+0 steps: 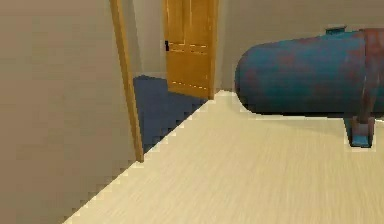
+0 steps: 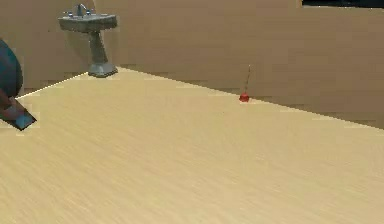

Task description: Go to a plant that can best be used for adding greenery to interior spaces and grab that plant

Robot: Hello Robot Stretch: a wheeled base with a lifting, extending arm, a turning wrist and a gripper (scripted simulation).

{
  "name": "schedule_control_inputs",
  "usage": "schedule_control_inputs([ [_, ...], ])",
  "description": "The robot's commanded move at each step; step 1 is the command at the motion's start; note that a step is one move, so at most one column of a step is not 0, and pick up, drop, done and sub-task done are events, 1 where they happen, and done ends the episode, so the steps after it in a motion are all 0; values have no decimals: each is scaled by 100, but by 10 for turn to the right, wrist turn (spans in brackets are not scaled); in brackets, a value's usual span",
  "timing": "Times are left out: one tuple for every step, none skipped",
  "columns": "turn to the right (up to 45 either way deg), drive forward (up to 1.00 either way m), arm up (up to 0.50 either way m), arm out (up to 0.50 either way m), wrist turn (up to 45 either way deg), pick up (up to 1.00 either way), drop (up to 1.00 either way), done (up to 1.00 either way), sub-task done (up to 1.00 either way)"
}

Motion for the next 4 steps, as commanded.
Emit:
schedule_control_inputs([
  [0,100,0,0,0,0,0,0,0],
  [0,65,0,0,0,0,0,0,0],
  [-60,0,0,0,0,0,0,0,0],
  [0,50,0,0,0,0,0,0,0],
])
